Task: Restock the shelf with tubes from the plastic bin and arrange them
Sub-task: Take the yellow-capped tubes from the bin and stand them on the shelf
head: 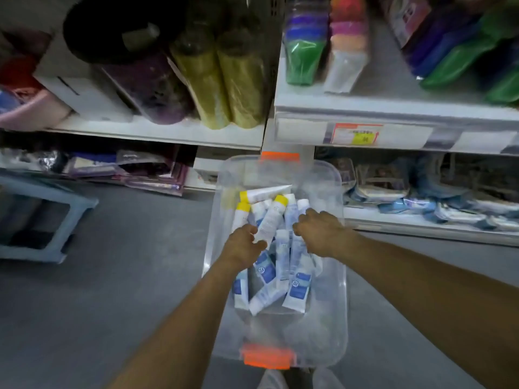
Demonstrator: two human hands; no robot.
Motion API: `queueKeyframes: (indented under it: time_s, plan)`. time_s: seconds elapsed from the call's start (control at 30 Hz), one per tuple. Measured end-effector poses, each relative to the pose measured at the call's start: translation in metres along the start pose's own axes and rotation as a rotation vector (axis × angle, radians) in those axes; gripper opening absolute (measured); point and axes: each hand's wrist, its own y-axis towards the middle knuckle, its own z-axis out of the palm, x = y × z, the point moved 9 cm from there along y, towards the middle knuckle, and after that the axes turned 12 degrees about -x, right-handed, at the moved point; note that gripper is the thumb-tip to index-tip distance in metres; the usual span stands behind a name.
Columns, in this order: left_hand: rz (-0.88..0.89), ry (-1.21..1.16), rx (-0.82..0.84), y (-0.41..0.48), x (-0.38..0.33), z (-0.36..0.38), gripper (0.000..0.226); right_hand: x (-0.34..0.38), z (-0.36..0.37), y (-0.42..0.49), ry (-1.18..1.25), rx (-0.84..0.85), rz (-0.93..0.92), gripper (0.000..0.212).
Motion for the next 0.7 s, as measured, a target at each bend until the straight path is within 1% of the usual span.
queueKeyframes:
  time_s: [0.1, 0.17, 0.23, 0.3, 0.37, 0.43, 0.5, 0.53, 0.57, 0.6, 0.63, 0.7]
  plan:
    - [0.012, 0.05, -0.032, 0.03, 0.008, 0.027, 0.044, -0.006, 0.031, 0.027, -0.143, 0.026, -0.064, 0.033]
    - [0.025, 0.063, -0.076, 0.048, 0.01, 0.043, 0.047, -0.008, 0.052, 0.043, -0.201, 0.092, -0.103, 0.031]
    - [0.046, 0.13, -0.126, 0.06, 0.009, 0.054, 0.047, -0.006, 0.067, 0.059, -0.26, 0.153, -0.131, 0.032]
    - [0.028, 0.2, -0.174, 0.064, 0.007, 0.057, 0.045, -0.003, 0.079, 0.068, -0.3, 0.276, -0.136, 0.035]
    - [0.017, 0.192, -0.217, 0.066, 0.006, 0.055, 0.041, 0.0, 0.083, 0.07, -0.336, 0.367, -0.157, 0.04]
    - [0.073, 0.102, -0.178, 0.066, 0.001, 0.055, 0.046, -0.001, 0.075, 0.067, -0.371, 0.379, -0.192, 0.042]
    - [0.135, 0.022, -0.085, 0.064, -0.008, 0.054, 0.058, -0.002, 0.066, 0.062, -0.405, 0.348, -0.229, 0.04]
    - [0.143, -0.003, -0.044, 0.061, -0.012, 0.053, 0.06, 0.0, 0.062, 0.058, -0.424, 0.34, -0.25, 0.039]
    - [0.135, -0.042, -0.014, 0.058, -0.018, 0.049, 0.055, 0.002, 0.058, 0.055, -0.444, 0.329, -0.262, 0.039]
    - [0.107, -0.102, 0.014, 0.054, -0.023, 0.047, 0.045, 0.004, 0.055, 0.053, -0.46, 0.321, -0.276, 0.04]
    - [0.057, -0.179, 0.036, 0.05, -0.026, 0.044, 0.033, 0.006, 0.052, 0.05, -0.467, 0.312, -0.286, 0.039]
    - [-0.073, -0.282, 0.048, 0.04, -0.026, 0.032, 0.022, 0.009, 0.036, 0.04, -0.453, 0.28, -0.29, 0.036]
